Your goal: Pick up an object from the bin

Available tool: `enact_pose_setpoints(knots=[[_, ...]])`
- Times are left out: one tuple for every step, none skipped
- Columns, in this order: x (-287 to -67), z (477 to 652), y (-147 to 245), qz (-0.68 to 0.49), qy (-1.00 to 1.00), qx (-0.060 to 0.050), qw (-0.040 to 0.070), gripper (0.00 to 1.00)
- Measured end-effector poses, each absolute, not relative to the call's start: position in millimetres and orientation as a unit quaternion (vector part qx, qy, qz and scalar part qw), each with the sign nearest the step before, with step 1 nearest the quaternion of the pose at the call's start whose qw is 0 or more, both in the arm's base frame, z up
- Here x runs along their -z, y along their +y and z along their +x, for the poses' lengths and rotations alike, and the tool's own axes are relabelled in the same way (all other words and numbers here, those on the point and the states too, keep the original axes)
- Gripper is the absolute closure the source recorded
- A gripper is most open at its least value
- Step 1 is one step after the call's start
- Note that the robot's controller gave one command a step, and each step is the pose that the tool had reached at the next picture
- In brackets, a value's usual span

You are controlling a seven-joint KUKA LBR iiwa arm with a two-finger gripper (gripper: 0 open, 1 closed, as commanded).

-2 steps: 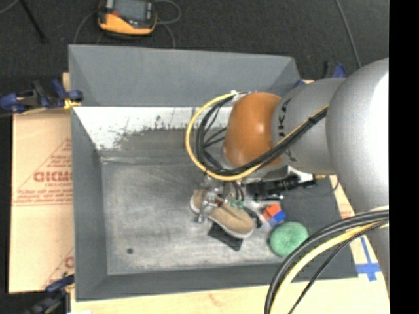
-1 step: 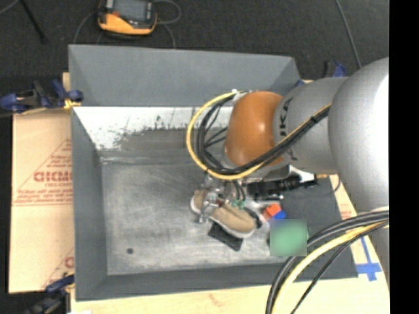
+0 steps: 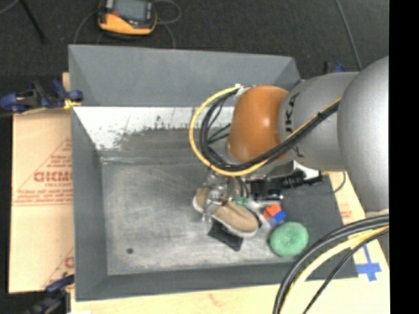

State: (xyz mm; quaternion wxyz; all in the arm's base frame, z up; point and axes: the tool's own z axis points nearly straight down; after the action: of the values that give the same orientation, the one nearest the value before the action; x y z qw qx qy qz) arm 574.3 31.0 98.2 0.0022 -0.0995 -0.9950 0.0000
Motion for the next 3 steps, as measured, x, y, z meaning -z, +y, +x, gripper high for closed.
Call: enact_pose_setpoints(knots=[[-115.3,576.6,31.2,-0.099,-0.995,0.001,-0.002,1.00],[-125.5,575.8,31.0,-0.099,-0.995,0.000,0.000,1.00],[-147.2,573.9,30.8,-0.099,-0.995,0.000,0.003,1.00]])
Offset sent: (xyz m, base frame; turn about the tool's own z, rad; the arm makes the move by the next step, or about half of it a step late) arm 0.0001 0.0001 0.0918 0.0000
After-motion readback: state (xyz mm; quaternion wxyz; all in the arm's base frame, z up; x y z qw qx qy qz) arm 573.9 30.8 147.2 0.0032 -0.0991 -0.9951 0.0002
